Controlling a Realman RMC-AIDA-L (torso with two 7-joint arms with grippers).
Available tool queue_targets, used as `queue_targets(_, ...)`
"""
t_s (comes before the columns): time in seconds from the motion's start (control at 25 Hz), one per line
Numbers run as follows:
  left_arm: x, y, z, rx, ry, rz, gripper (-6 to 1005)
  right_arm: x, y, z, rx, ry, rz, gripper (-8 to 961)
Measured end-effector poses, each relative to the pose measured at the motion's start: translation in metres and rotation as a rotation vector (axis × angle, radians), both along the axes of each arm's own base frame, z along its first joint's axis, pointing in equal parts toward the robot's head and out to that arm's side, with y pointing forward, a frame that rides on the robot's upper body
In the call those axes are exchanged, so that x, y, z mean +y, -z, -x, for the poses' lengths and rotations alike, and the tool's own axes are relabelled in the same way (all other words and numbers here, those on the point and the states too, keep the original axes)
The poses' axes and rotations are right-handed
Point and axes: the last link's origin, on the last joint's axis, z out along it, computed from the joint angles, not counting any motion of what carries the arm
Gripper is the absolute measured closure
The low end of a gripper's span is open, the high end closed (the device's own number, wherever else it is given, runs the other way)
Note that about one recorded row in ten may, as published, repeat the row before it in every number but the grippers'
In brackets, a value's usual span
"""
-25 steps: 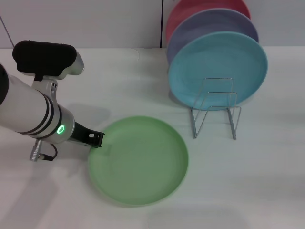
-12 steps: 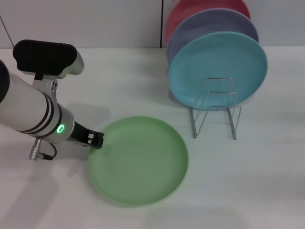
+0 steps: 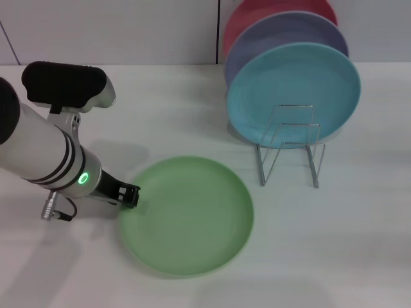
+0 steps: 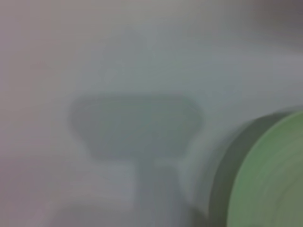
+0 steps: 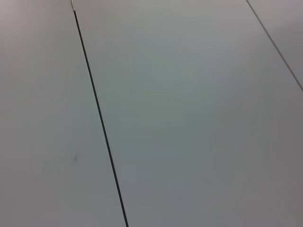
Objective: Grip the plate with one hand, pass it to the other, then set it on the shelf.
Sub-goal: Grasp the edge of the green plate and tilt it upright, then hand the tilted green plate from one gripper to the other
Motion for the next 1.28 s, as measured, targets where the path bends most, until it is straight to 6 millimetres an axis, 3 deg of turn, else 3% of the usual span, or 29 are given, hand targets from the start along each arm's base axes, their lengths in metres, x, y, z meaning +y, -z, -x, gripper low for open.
queue_targets(0.4, -0.001, 0.005, -0.002, 0.0, 0.005, 0.023, 727, -0.002, 0.0, -0.001, 0.001, 0.005, -0.002, 269)
queue_targets(0.6, -0.002, 0.005, -0.006, -0.017, 0.019, 0.028, 873, -0.003, 0.0, -0.002, 0.002, 0.008, -0.004, 269)
queue_targets(0.92, -0.003, 0.004, -0.008, -0.034, 0.022, 0.021, 932, -0.004, -0.001, -0.003, 0.002, 0.012, -0.005, 268)
queue_targets(1.24, -0.008, -0.013, -0.006, -0.078, 0.048, -0.031, 942, -0.003, 0.0, -0.003, 0.0, 0.009, -0.001, 268)
queue_targets(1.28, -0.01, -0.024, -0.001, -0.114, 0.05, -0.068, 943, -0.003, 0.0, -0.002, -0.001, 0.008, 0.0, 268)
